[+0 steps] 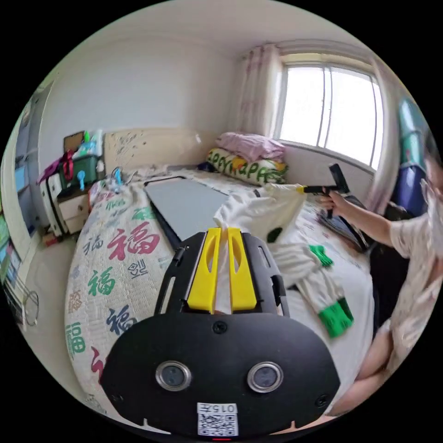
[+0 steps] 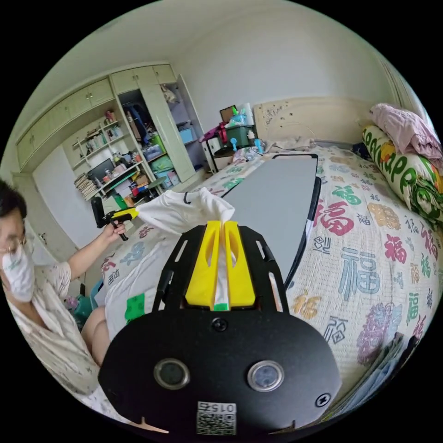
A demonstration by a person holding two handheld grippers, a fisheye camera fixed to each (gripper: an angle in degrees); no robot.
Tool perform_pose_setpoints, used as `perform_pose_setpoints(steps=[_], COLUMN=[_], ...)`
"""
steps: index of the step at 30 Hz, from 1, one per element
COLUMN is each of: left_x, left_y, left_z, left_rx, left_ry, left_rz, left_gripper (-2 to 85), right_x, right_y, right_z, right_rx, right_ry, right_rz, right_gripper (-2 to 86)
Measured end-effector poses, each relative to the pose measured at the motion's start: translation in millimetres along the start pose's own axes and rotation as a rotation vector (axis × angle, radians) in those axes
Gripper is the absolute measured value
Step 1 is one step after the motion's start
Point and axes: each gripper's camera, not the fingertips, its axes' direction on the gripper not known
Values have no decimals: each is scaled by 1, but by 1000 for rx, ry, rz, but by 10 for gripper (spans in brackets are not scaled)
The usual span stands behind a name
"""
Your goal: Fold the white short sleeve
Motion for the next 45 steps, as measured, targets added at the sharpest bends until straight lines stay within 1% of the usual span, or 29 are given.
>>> perform_pose_setpoints(steps=[1, 2, 3, 4, 5, 6, 7, 8, 10, 11, 14, 15, 18, 21, 22, 25, 28, 31, 33, 35, 37, 39, 41, 43, 44, 45], left_x=[36, 55, 89, 121, 136, 163, 184, 194, 220, 232, 246, 246, 256, 266, 266, 258, 248, 210, 181, 150, 114, 95, 87, 85, 85, 85], left_y=[21, 34, 64, 98, 116, 155, 192, 208, 243, 255, 254, 247, 230, 233, 236, 256, 253, 228, 213, 201, 190, 185, 182, 179, 178, 178], left_z=[-28, -40, -61, -74, -78, -86, -89, -89, -81, -78, -90, -100, -115, -107, -103, -75, -73, -48, -18, 20, 73, 107, 132, 156, 161, 171], left_rx=[-10, -21, -64, -127, -155, -193, -215, -231, -296, -317, -233, -180, -116, -149, -163, -254, -223, -194, -200, -200, -217, -253, -279, -294, -298, -307], left_ry=[26, 43, 85, 113, 120, 138, 156, 171, 187, 155, 120, 129, 125, 86, 81, 84, 87, -30, -53, -17, 58, 65, 46, 63, 75, 109], left_rz=[71, 102, 144, 159, 152, 139, 99, 85, 54, 38, 4, -16, -2, -2, -12, -120, -175, -318, -411, -499, -586, -647, -672, -668, -666, -663], left_gripper=[16, 16, 16, 16, 15, 15, 14, 13, 11, 8, 2, 1, 0, 2, 3, 20, 43, 62, 77, 89, 113, 123, 113, 69, 55, 28], right_x=[-19, -35, -42, -53, -63, -67, -73, -75, -73, -70, -68, -68, -69, -56, -44, -9, 22, 61, 95, 151, 191, 227, 266, 290, 305, 312], right_y=[39, 86, 111, 164, 220, 248, 302, 348, 398, 417, 430, 429, 429, 444, 454, 478, 484, 467, 446, 414, 391, 371, 355, 349, 347, 346], right_z=[-38, -71, -84, -104, -117, -120, -125, -129, -135, -142, -167, -173, -196, -195, -185, -163, -166, -167, -157, -132, -108, -72, -24, 8, 27, 36], right_rx=[9, 7, -5, -53, -105, -128, -172, -197, -198, -168, -92, -82, -58, -101, -145, -225, -177, -97, -57, -9, 21, -41, -107, -139, -161, -173], right_ry=[-29, -47, -52, -58, -34, -20, -6, -8, -13, -21, -44, -43, -28, -22, -32, -61, -65, -28, -9, -31, -55, -33, -37, -56, -55, -55], right_rz=[-43, -67, -72, -68, -49, -35, -4, 37, 108, 146, 154, 145, 83, 53, 60, 114, 143, 173, 219, 330, 396, 460, 512, 528, 537, 545], right_gripper=[6, 6, 7, 7, 8, 9, 9, 10, 10, 10, 12, 12, 15, 25, 32, 49, 63, 76, 91, 118, 140, 143, 132, 106, 55, 29])
